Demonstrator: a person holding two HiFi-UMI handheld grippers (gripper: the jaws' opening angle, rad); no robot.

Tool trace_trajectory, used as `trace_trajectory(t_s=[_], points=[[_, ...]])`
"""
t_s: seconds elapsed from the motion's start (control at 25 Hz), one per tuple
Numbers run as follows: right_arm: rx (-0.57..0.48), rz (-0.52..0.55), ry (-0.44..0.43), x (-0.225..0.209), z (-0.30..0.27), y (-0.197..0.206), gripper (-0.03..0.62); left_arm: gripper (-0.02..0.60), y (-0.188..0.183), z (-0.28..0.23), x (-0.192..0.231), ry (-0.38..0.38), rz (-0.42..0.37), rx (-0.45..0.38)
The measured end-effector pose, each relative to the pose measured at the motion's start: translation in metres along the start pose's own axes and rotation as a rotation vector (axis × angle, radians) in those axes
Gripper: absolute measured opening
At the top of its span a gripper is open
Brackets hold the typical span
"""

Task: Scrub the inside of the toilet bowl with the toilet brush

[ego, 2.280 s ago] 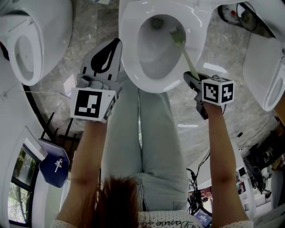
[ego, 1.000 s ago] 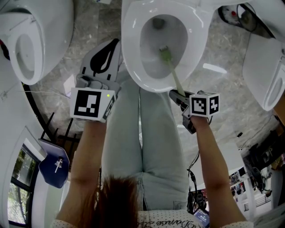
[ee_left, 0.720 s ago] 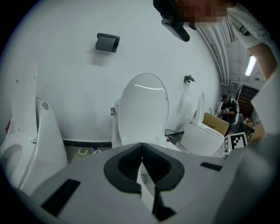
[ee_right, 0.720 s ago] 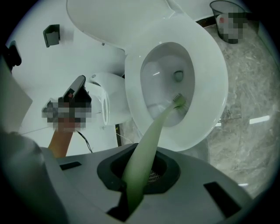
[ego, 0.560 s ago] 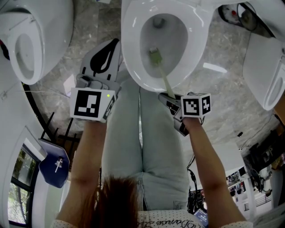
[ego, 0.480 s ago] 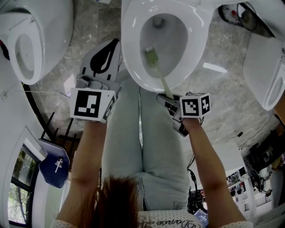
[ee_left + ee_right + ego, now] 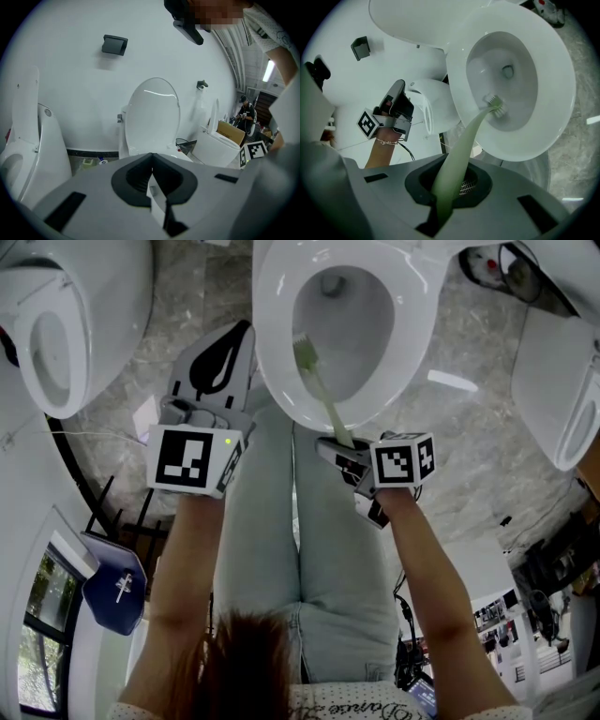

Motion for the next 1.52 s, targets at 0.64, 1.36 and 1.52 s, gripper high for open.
trace_trajectory(t_s=[0.64,1.36,1.52], points=[[-0.004,-0.06,0.078,-0.025,0.032,0.023,0.017,0.005,-0.006,0.002,-0.001,-0.004,-0.008,-0.008],[-0.202,0.158,0.11,0.05,0.086,0.022,0.017,0.005,-0.057,0.054,-0.019,-0.005,-0.019,-0.045],[-0.248,0.21,0.1,0.08,0.103,0.024,0.017,0.005,-0.079,0.076,-0.031,-0.005,-0.063,-0.043]])
Point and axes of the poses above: the fingertips, and each gripper's own axes: z backward along the fingers, x to its left, y out of its underside, the point moved 3 cm from there along z, backward along the fingers, and after that the axes turned 13 degrees about x, right-handed, at the moved point
